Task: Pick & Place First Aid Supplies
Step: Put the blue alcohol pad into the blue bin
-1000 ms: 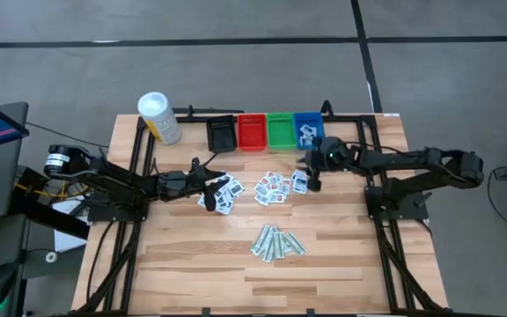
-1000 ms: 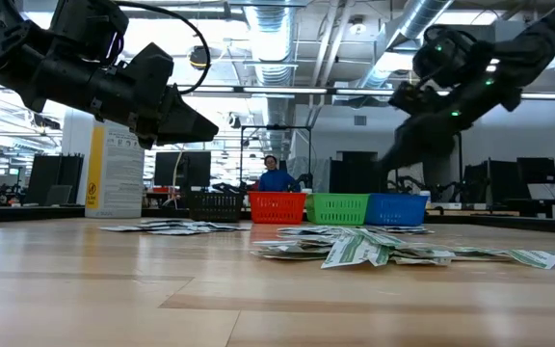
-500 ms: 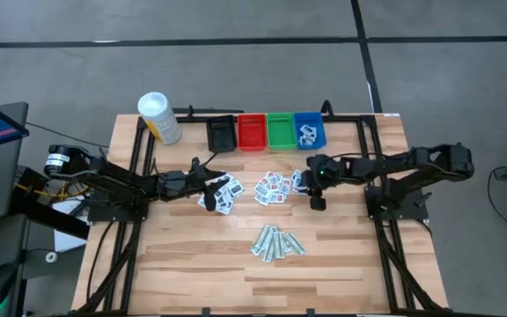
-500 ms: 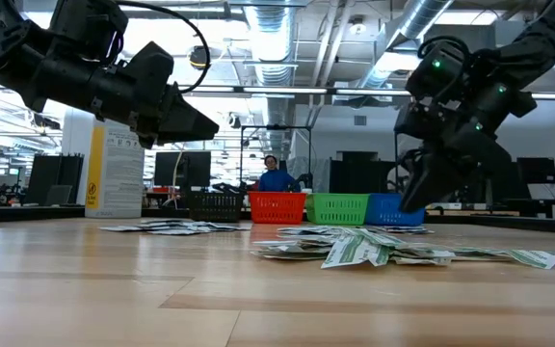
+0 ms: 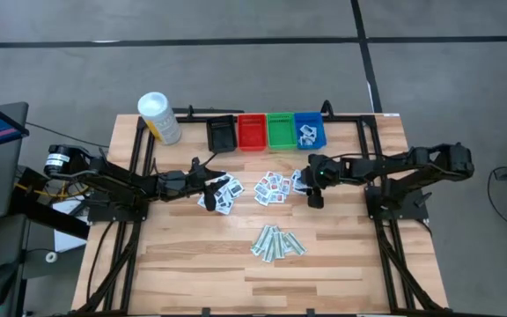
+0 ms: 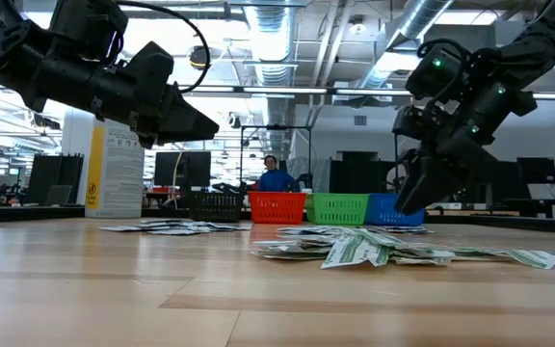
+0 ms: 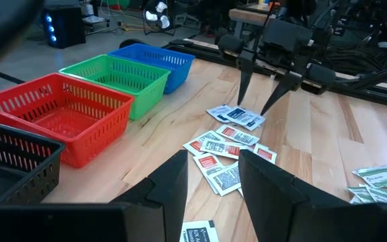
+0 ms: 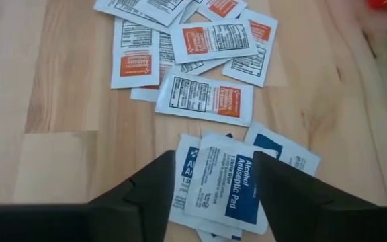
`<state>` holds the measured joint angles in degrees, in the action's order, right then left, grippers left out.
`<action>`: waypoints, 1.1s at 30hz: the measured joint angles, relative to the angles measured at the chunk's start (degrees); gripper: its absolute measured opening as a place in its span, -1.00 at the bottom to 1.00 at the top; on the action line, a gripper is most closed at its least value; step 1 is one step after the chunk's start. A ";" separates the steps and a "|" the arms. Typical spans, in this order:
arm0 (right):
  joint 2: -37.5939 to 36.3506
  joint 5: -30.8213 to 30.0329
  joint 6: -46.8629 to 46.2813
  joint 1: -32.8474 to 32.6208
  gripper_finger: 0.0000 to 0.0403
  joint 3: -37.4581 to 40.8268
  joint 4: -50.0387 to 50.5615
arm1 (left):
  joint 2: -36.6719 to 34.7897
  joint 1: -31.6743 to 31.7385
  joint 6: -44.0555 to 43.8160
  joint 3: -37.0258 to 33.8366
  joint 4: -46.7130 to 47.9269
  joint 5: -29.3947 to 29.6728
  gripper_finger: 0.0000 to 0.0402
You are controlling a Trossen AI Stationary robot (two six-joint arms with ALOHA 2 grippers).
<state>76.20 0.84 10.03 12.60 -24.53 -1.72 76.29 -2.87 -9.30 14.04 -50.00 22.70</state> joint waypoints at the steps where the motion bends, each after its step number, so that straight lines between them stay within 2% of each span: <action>1: 0.00 0.00 -0.01 0.00 0.00 0.00 0.04 | 0.00 0.00 0.00 0.00 0.00 0.00 -0.33; 8: 0.00 -0.76 -0.02 0.00 0.05 0.55 1.35 | 0.00 0.01 0.00 0.00 0.00 0.00 -0.33; 23: 0.02 -0.87 -0.64 1.42 -0.11 1.79 1.31 | 0.00 0.02 0.00 0.00 0.00 -0.01 -0.33; 33: 0.02 -0.70 -1.10 1.25 -0.10 1.84 1.31 | 0.00 0.01 0.00 0.00 0.00 -0.01 -0.33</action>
<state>76.23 0.14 8.93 13.85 -22.70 -0.40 76.29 -2.86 -9.30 14.04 -50.00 22.69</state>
